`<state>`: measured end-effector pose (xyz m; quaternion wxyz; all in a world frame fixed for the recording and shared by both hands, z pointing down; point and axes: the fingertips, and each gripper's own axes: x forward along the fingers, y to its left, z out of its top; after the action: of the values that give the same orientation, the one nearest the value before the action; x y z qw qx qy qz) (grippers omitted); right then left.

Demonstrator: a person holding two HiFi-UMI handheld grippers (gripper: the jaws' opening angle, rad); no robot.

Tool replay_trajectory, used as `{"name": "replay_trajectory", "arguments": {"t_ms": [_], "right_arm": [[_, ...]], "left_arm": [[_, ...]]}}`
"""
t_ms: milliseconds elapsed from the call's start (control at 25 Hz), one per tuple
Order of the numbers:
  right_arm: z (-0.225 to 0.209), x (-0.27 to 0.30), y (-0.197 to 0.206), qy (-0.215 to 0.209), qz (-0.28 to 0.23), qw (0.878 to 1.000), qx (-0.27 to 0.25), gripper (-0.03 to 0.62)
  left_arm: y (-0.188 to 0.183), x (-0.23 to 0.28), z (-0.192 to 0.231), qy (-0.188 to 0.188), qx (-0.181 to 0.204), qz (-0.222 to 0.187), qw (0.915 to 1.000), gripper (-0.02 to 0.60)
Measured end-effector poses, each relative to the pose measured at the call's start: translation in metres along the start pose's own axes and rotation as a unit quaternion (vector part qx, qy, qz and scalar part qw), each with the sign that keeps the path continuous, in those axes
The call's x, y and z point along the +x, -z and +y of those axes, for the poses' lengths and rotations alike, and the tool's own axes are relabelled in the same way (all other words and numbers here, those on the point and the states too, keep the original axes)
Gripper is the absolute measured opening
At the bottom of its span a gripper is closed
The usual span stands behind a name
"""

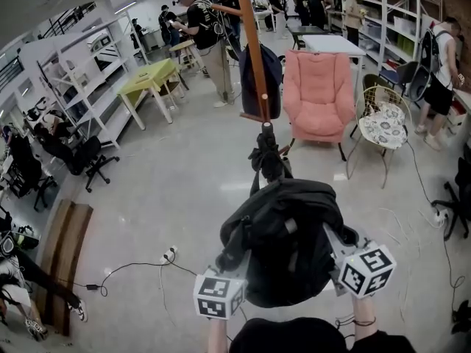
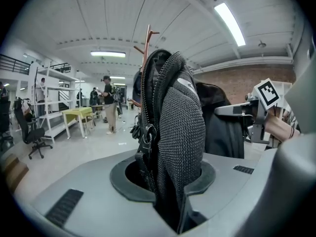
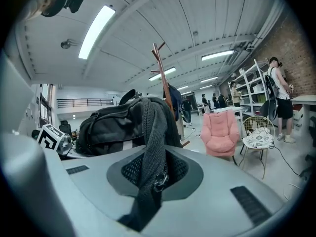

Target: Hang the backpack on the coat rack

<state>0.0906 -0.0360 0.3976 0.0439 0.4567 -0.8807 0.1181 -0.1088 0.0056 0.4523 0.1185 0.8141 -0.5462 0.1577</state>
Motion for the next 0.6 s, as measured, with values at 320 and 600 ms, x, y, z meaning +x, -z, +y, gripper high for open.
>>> {"name": "replay_trajectory", "arguments": {"t_ms": [320,600], "right_arm": [[-0.014,0.055,-0.02,0.019,-0.005,1.0,0.008,0.037],[-0.026,0.086,-0.036,0.039,-0.017,0.999,0.01,0.037]], "left_arm": [[-0.028,0.045,0.044,0.019,0.003,-0.001,0.9998,0.112],[-0.05,0.078,0.071,0.044,0.018,-0.009,0.9988,0.112]]}}
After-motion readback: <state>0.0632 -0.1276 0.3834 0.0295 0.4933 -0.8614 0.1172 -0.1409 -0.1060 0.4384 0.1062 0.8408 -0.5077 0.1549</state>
